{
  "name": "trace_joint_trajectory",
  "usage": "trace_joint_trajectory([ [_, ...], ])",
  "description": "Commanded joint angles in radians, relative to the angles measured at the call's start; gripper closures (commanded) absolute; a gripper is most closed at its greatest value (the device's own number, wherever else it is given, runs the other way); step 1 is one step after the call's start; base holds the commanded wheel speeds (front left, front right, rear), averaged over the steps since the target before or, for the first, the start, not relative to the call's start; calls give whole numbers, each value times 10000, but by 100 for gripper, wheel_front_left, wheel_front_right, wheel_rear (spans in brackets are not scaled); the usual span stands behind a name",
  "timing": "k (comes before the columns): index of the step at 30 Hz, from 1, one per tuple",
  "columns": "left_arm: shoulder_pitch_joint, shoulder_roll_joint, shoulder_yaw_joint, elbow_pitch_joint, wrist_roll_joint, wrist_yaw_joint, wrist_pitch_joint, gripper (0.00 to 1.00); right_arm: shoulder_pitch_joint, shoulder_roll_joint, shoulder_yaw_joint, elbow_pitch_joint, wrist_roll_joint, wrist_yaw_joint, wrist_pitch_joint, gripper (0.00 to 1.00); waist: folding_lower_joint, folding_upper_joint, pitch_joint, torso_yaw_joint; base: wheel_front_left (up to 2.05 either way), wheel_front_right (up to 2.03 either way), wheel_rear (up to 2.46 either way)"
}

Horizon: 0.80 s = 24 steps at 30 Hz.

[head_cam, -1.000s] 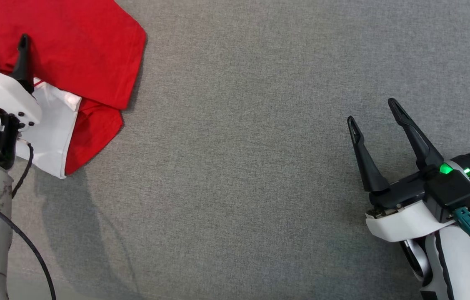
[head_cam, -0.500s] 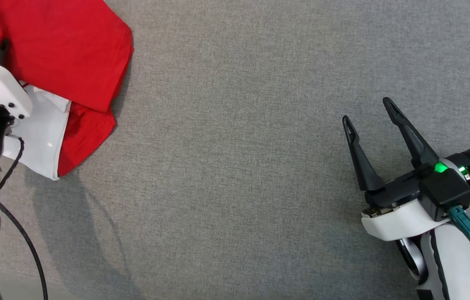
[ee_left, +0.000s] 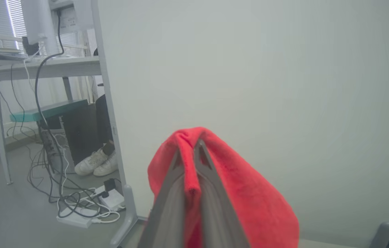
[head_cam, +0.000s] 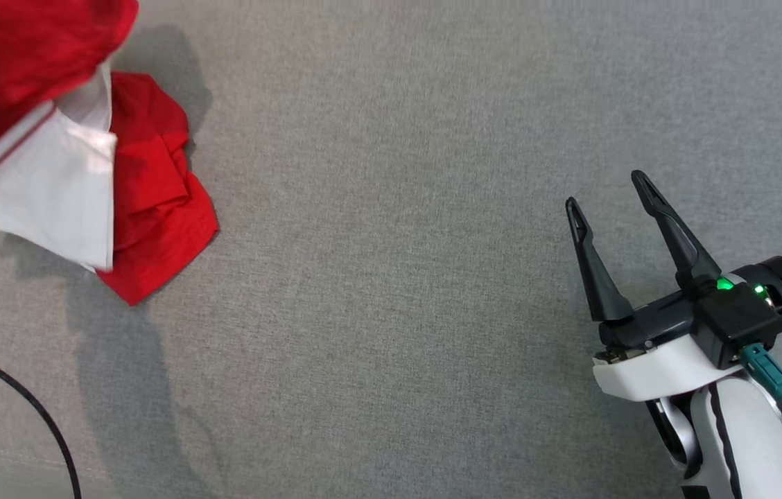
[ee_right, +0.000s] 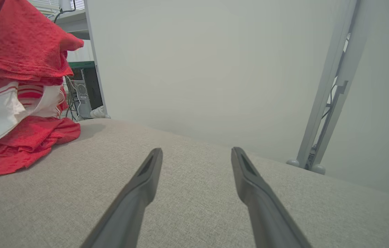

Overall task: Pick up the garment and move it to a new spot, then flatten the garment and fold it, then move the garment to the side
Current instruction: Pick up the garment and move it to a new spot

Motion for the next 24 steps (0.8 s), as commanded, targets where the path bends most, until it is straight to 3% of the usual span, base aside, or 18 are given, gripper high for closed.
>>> trace_joint_trajectory([
  [1, -158, -34, 48, -224, -5, -70, -117, 100, 68, -20, -69, 33, 25, -3, -50, 0, 0, 0, -285, -27, 0, 0, 0],
  [8, 399, -582, -159, -2738, 61, -190, -348, 100, 266, 195, -278, 94, 238, -3, -50, 0, 0, 0, -1308, -451, 0, 0, 0],
  [15, 1190, -1371, -1128, -4790, -122, -253, 753, 100, 492, 248, -685, 18, 366, -3, -50, 0, 0, 0, -1956, -1292, 0, 0, 0],
  [20, 1867, -2291, -1701, -5910, -670, -6, 1676, 100, 499, 254, -957, -74, 556, -3, -48, 0, 0, 0, -1953, -2181, 0, 0, 0],
  [24, 2347, -2682, -2152, -6337, -832, 325, 1937, 100, 457, 261, -1153, -124, 654, -3, -48, 0, 0, 0, -1794, -2963, 0, 0, 0],
])
